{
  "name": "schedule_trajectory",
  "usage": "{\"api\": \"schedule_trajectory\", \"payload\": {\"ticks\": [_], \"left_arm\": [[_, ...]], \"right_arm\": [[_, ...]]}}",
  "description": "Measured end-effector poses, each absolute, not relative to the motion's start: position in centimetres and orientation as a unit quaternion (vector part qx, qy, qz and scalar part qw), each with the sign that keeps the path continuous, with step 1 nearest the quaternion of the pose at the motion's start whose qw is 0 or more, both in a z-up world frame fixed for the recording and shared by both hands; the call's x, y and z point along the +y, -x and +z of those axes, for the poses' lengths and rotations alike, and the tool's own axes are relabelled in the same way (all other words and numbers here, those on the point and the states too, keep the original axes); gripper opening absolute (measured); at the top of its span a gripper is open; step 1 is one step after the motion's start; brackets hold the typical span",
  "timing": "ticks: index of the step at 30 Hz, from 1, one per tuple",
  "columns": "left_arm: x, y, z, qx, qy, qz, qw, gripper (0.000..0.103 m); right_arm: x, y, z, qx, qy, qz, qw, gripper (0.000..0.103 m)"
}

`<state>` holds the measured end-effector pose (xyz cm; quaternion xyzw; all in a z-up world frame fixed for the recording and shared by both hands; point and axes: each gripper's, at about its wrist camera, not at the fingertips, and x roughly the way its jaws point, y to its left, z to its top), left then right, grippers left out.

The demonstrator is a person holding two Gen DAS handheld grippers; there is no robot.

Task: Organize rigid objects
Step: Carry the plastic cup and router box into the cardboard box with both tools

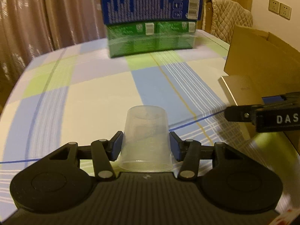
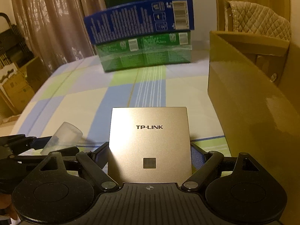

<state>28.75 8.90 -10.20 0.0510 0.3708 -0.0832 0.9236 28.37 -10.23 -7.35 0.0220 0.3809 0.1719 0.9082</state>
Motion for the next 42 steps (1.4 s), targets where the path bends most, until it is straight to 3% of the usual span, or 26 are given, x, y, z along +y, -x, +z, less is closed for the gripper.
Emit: {"api": "schedule_trajectory", "payload": {"ticks": [23, 42], "left_arm": [[3.7, -12.7, 3.1, 0.325, 0.019, -0.036, 0.945, 0.047], [-3.0, -6.3, 6.2, 0.319, 0.007, -0.071, 0.945, 0.047]], "right_arm": [[-15.9, -12.3, 4.0, 0.319, -0.012, 0.173, 0.932, 0.083], [-23.8, -5.8, 6.7, 0.31, -0.022, 0.138, 0.94, 0.083]]}}
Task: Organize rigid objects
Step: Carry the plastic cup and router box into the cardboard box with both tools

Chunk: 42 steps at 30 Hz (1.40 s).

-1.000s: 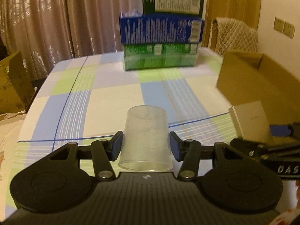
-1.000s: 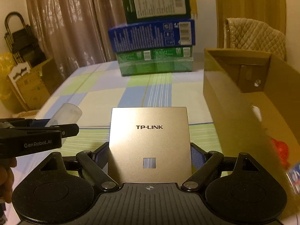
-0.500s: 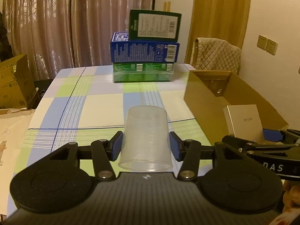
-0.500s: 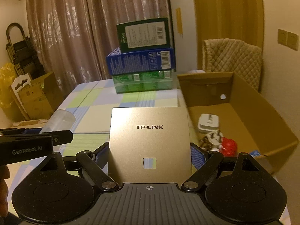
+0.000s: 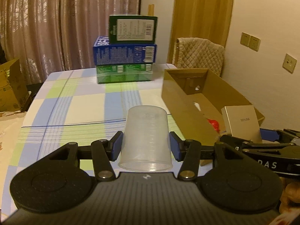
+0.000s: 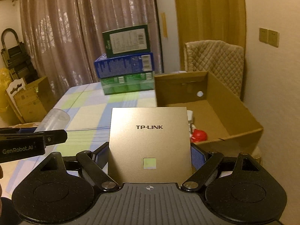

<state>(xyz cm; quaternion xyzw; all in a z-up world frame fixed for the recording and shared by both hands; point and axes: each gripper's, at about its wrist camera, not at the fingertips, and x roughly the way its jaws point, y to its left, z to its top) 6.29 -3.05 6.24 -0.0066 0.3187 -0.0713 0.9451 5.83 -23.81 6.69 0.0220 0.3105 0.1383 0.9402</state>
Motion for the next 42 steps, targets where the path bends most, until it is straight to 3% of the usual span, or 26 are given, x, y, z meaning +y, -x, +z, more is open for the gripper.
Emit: {"api": "schedule_trajectory", "payload": {"ticks": [25, 42], "left_arm": [[-15.0, -11.2, 7.6, 0.321, -0.002, -0.168, 0.932, 0.047], [-18.1, -18.5, 5.9, 0.341, 0.018, -0.169, 0.925, 0.047]], "right_arm": [[-35.3, -10.9, 8.3, 0.309, 0.014, 0.082, 0.947, 0.083], [-38.2, -18.6, 6.8, 0.344, 0.002, 0.095, 0.934, 0.083]]}}
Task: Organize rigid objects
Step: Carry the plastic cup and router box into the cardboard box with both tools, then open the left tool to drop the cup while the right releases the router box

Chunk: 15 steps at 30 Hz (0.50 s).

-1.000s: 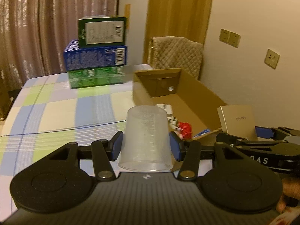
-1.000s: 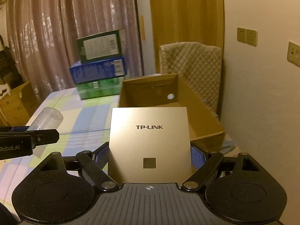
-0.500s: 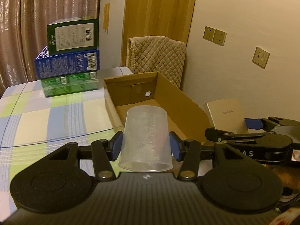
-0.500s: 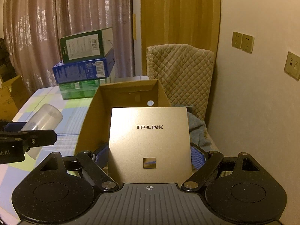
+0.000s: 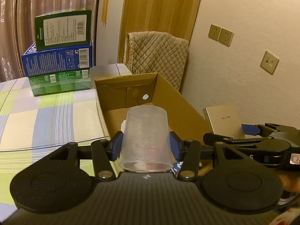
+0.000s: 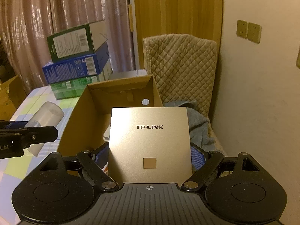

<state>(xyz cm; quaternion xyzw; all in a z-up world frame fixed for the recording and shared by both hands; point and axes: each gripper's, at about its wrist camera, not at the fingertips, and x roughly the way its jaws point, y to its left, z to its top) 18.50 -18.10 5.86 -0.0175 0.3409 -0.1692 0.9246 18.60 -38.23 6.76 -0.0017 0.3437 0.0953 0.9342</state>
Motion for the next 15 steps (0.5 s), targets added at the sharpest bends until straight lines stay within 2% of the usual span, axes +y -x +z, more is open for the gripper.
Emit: {"api": "schedule_trajectory", "payload": {"ticks": [15], "left_arm": [[-19.4, -21.3, 2.3, 0.376, 0.006, -0.167, 0.912, 0.047]], "right_arm": [[-38.1, -21.4, 4.4, 0.372, -0.004, 0.102, 0.923, 0.083]]}}
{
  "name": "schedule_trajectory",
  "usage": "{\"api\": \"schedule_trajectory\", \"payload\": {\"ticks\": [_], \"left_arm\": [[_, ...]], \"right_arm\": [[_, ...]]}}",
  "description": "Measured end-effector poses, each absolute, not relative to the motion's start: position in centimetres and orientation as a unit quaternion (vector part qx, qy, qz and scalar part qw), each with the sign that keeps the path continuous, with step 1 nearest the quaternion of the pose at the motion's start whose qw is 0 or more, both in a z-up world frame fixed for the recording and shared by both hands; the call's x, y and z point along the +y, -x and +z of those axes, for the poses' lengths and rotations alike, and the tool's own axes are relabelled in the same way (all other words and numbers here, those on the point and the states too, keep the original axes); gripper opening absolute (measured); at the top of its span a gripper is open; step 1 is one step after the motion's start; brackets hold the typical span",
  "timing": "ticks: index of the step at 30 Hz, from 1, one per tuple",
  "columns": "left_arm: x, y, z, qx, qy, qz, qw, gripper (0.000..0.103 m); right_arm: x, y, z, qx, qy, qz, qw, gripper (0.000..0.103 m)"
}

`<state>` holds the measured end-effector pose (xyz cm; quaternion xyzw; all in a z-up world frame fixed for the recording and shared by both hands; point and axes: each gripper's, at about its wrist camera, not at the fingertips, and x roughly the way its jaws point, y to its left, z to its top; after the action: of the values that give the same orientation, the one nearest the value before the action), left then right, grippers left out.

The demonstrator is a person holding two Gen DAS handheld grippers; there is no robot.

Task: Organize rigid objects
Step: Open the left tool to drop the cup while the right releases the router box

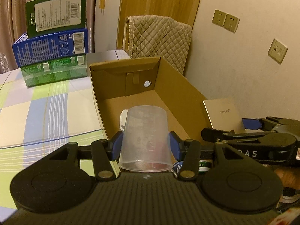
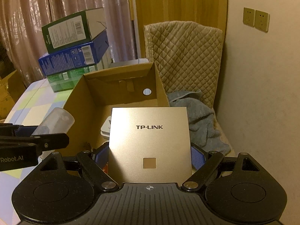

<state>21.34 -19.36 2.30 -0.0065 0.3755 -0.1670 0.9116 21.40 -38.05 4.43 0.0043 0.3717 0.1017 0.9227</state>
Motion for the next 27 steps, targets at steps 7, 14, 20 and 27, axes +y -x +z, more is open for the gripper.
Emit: {"api": "schedule_trajectory", "payload": {"ticks": [7, 14, 20, 27], "left_arm": [[-19.5, -21.7, 1.8, 0.381, 0.011, -0.171, 0.909, 0.048], [-19.5, -21.8, 2.0, 0.373, 0.011, -0.175, 0.911, 0.05], [-17.5, -21.4, 3.0, 0.359, 0.02, -0.146, 0.922, 0.05], [-15.8, -20.9, 3.3, 0.362, 0.028, -0.124, 0.923, 0.05]], "right_arm": [[-38.1, -21.6, 4.2, 0.373, -0.005, 0.101, 0.922, 0.083], [-38.1, -21.6, 4.4, 0.373, -0.006, 0.1, 0.923, 0.083], [-38.1, -21.5, 4.6, 0.371, -0.009, 0.101, 0.923, 0.083], [-37.5, -21.3, 4.9, 0.37, -0.01, 0.111, 0.922, 0.083]]}}
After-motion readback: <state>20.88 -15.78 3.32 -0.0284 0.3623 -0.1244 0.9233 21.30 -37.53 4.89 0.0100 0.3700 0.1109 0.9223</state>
